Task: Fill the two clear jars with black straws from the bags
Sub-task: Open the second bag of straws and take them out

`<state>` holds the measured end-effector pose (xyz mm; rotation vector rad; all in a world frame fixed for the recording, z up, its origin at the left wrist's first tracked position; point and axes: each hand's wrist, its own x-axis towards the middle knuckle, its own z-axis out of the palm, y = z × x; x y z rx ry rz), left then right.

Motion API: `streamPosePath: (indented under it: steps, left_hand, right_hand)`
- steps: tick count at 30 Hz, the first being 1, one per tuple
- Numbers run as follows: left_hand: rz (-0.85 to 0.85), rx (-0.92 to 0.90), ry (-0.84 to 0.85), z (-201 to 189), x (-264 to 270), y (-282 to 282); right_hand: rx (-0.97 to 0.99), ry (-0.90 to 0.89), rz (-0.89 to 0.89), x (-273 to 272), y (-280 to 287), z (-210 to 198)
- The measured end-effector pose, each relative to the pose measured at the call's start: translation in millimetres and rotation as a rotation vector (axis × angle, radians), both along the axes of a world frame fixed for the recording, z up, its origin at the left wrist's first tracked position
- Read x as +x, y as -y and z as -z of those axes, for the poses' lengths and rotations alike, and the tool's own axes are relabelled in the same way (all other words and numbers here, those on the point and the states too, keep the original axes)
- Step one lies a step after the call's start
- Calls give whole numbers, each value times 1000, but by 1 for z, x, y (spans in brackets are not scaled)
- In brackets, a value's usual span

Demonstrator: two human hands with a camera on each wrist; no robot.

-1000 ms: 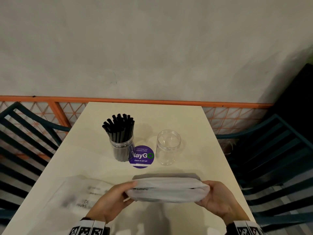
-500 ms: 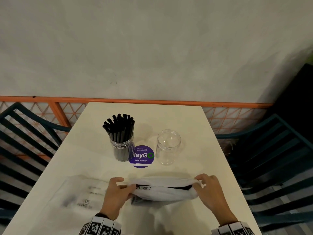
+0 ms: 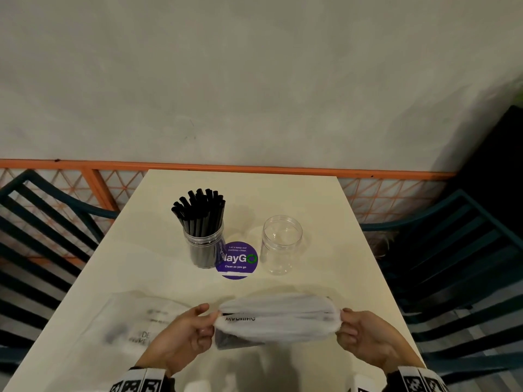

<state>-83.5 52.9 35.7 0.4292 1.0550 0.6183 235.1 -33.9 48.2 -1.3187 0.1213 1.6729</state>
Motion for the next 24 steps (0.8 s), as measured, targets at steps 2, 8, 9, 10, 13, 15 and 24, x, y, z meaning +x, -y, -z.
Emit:
streamPosePath:
  steps: [2, 8, 9, 10, 13, 15, 24]
  left_hand:
    - [-34, -26, 73, -2, 0, -2]
    - [141, 159, -59, -8, 12, -1]
    - [173, 187, -88, -7, 14, 2]
    - [201, 213, -125, -7, 16, 4]
    - [243, 318, -311, -4, 22, 7]
    - [251, 390, -460, 0, 27, 6]
    - [117, 438, -698, 21, 31, 3]
  right_hand:
    - [-18, 50, -49, -1, 1, -2]
    - [-148, 536, -134, -14, -9, -9]
    - [-175, 657, -198, -15, -10, -9]
    - [-194, 749, -271, -17, -11, -10]
    - [-145, 846, -355, -21, -9, -3]
    - [-117, 859, -395, -24, -4, 1]
    - [439, 859, -911, -28, 9, -13]
